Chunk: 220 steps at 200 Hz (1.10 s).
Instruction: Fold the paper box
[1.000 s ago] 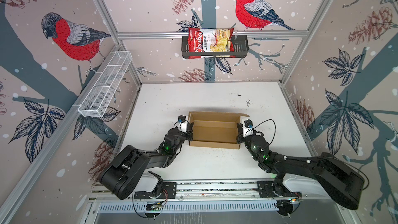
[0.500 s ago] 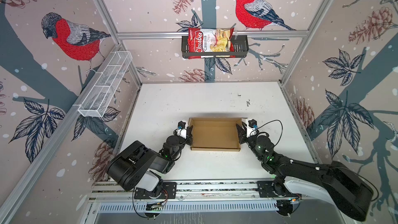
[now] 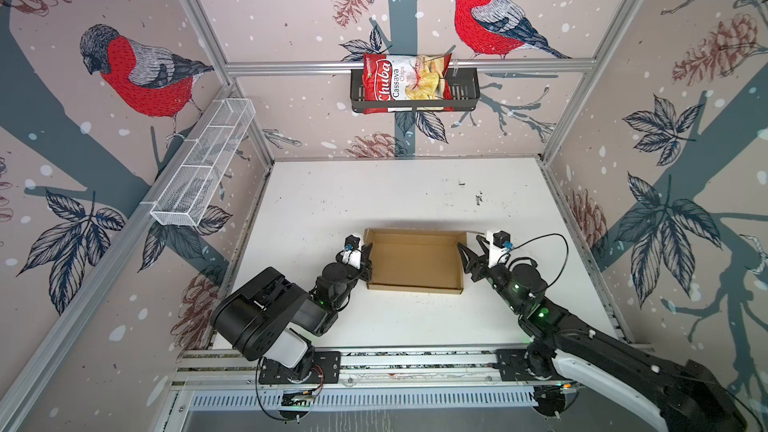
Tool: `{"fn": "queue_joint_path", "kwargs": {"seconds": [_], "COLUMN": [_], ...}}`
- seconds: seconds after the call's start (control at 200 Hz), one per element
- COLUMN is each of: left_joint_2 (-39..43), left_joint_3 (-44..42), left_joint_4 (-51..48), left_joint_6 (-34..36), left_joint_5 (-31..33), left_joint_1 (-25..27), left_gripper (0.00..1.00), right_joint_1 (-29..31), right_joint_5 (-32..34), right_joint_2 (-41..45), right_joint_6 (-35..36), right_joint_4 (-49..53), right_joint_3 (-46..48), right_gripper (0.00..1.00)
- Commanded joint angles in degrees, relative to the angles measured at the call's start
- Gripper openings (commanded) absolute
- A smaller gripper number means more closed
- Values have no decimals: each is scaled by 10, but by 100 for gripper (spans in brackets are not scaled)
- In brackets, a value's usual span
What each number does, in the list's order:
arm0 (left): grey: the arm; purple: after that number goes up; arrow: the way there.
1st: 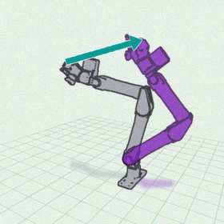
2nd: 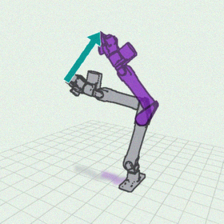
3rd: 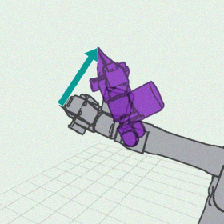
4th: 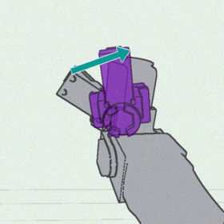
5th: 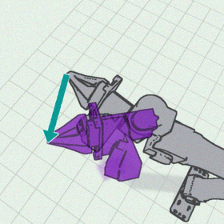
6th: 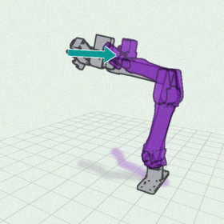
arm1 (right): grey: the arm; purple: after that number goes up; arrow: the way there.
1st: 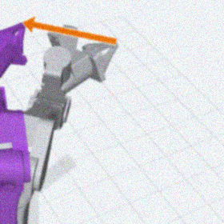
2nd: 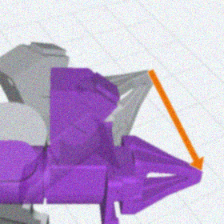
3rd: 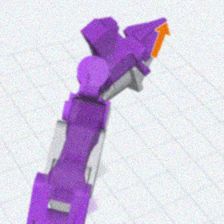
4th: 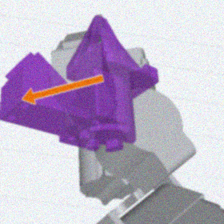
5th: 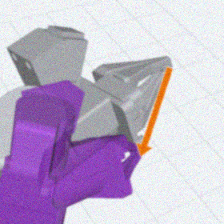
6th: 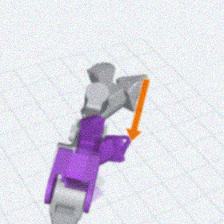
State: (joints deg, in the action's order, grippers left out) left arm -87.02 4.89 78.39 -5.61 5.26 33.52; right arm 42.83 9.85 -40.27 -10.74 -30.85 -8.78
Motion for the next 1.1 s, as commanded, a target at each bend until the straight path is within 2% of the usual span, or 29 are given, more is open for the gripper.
{"fn": "queue_joint_path", "kwargs": {"seconds": [0.0, 0.105, 0.245, 0.39, 0.54, 0.71, 0.901, 1.096], "left_joint_2": [-7, -8, -11, -25, -33, -34, -31, -28], "left_joint_3": [1, 0, 0, 1, 4, 2, 0, -5], "left_joint_4": [12, 12, 11, 34, 38, 41, 37, 40], "left_joint_6": [1, -5, -8, -11, -11, -9, -10, -11], "left_joint_5": [16, 29, 48, 63, 62, 59, 57, 59], "left_joint_1": [1, 0, 1, 4, 6, 7, 7, 7], "left_gripper": [9, 9, 8, 8, 9, 9, 9, 9], "right_joint_1": [14, 39, 44, 43, 38, 33, 45, 53], "right_joint_5": [-25, -4, -1, 29, 26, -36, -91, -150], "right_joint_2": [34, 72, 111, 119, 103, 13, -147, -263], "right_joint_6": [-28, -33, -27, 7, 54, 77, 194, 263], "right_joint_4": [78, 134, 187, 233, 239, 252, 343, 435], "right_joint_3": [-3, -19, -52, -109, -173, -259, -390, -496], "right_gripper": [71, 72, 72, 72, 72, 72, 74, 75]}}
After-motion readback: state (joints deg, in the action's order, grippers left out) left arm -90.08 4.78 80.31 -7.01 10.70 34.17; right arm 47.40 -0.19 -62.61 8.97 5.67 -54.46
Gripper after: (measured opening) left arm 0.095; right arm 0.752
